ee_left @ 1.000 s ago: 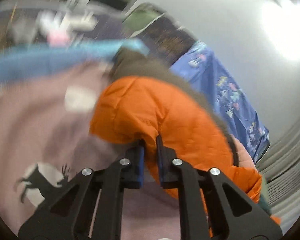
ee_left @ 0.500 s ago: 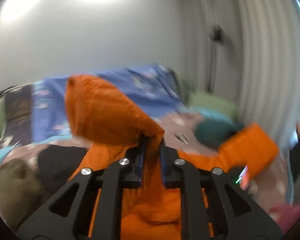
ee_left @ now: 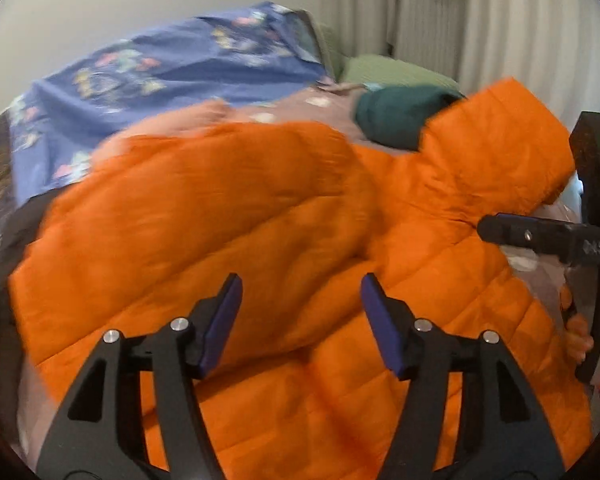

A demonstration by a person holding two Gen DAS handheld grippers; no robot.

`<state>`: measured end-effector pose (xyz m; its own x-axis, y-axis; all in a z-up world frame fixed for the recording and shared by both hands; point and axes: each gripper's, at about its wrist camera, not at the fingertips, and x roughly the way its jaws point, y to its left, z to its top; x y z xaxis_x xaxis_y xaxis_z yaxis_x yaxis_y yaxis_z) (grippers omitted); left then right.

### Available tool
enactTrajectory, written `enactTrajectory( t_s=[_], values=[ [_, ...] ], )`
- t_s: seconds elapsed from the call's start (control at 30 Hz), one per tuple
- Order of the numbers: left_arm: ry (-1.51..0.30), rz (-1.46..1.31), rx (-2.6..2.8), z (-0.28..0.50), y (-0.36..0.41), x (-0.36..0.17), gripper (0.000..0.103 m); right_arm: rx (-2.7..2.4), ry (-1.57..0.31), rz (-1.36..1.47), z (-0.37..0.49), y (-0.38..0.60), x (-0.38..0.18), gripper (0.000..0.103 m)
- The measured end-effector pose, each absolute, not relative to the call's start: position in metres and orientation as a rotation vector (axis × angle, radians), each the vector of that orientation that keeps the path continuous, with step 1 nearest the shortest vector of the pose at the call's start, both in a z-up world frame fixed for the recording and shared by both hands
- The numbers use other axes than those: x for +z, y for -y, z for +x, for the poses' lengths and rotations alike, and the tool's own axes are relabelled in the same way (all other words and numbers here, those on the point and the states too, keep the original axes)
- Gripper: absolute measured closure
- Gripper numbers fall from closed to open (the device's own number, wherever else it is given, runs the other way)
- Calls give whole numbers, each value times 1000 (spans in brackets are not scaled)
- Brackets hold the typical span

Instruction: Fold large clothes

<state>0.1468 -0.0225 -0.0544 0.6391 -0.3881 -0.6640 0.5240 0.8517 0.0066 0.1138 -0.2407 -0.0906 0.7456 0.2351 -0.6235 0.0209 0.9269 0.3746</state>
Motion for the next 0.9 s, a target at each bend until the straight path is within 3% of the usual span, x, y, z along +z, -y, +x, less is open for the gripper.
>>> enactTrajectory(
  t_s=[0.23,0.27,0.3,0.33,0.57,0.63,0.7,0.83,0.9],
  values=[
    [-731,48,-316,139,-74,-53,40,96,-736,263,216,210,-84,5],
    [-738,19,-285,138,-87,-54,40,103,-751,253,224,207,-87,25],
    [-740,3,-267,136,-96,-54,40,127,-786,234,234,202,-92,75],
    [-740,-16,-246,132,-109,-51,40,151,-826,218,240,198,-95,99],
    [-696,-112,-160,123,-163,-42,42,4,-658,136,172,222,-54,99],
    [-712,-135,-158,131,-166,-47,42,-1,-761,97,176,225,-73,93],
    [-728,-112,-156,140,-158,-55,43,39,-888,107,186,228,-103,69],
    [-808,59,-48,165,-137,-79,66,15,-840,132,173,228,-103,61],
    [-820,126,12,172,-134,-83,72,13,-757,141,158,225,-85,61]
  ],
)
